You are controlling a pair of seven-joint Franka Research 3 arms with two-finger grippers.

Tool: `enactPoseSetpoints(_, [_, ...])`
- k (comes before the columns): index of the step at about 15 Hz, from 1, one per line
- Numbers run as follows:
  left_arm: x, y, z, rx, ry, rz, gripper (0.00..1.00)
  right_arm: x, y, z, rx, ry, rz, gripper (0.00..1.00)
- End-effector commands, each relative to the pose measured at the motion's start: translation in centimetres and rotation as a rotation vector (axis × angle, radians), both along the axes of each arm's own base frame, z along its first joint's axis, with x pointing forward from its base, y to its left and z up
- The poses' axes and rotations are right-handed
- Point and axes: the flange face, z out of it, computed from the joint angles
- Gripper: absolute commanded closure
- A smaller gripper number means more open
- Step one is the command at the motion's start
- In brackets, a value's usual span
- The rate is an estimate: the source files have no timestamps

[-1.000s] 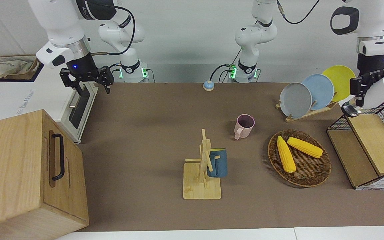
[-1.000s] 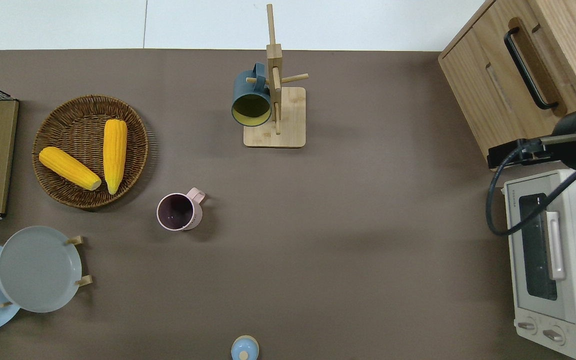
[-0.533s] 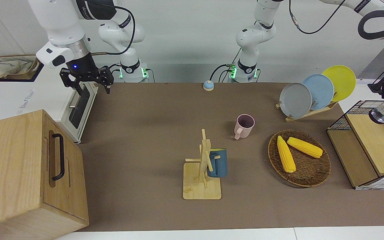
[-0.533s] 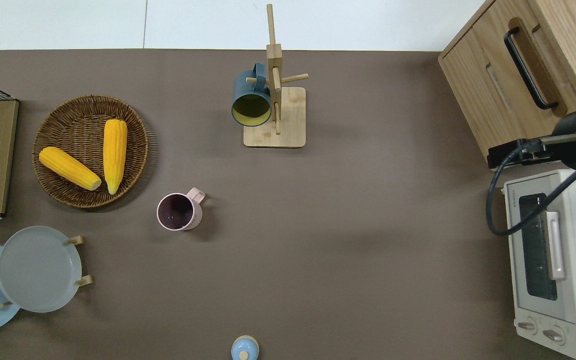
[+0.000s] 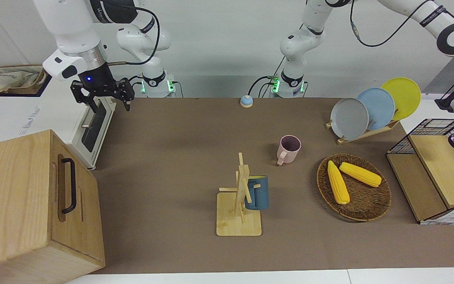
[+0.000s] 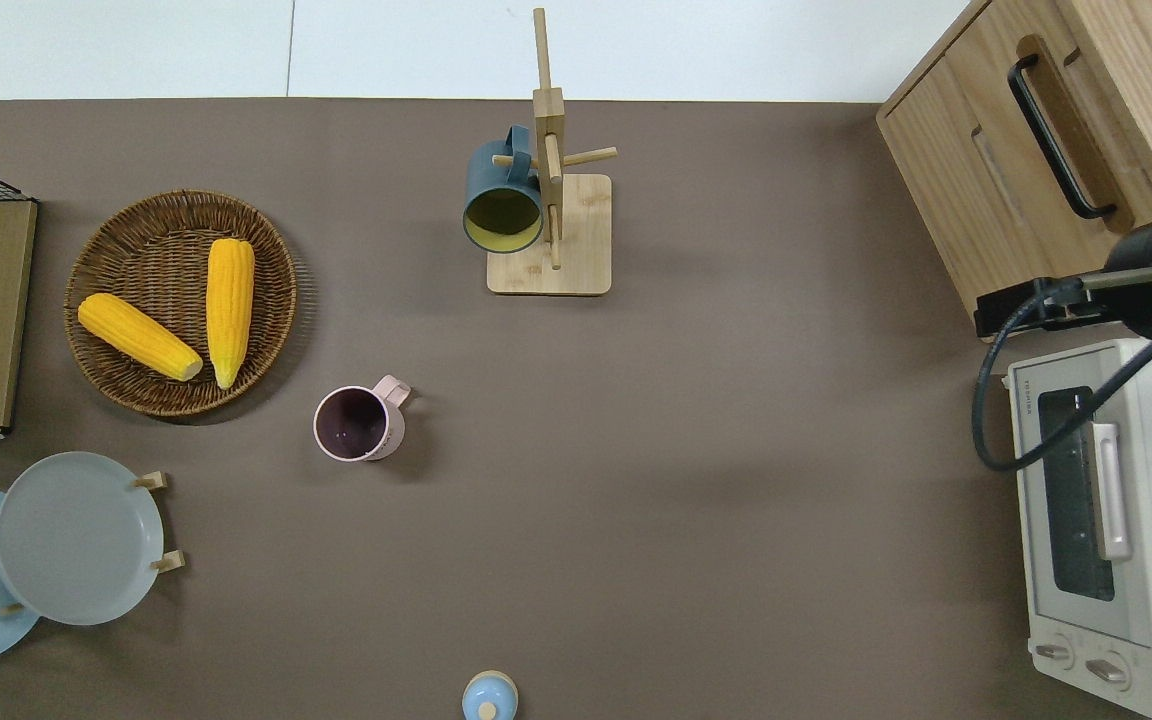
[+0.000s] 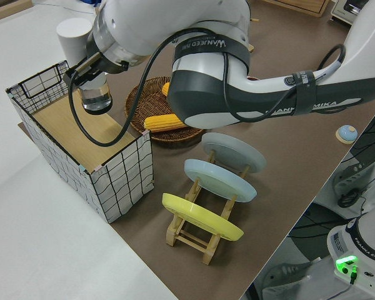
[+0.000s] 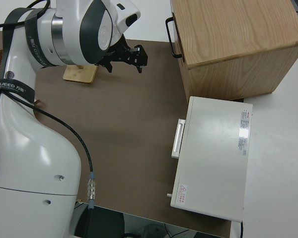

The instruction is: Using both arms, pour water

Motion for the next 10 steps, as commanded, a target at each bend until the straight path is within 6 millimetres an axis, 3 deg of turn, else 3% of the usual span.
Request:
enactPoseSetpoints(1, [0.6, 3.1, -1.4, 0.022, -0.071, -0.043, 1.00, -0.3, 0.0, 0.4, 0.017, 0.006, 0.004, 0.009])
enactPoseSetpoints(5, [1.4, 4.0, -4.5, 0.053, -0.071, -0.057, 1.00, -0.3, -0.1, 0.4, 0.016, 0.005, 0.003, 0.009])
enactPoseSetpoints(10, [2.4, 3.6, -7.3, 0.043, -0.072, -0.103, 1.00, -0.3, -0.1, 0.4, 0.016, 0.005, 0.003, 0.009])
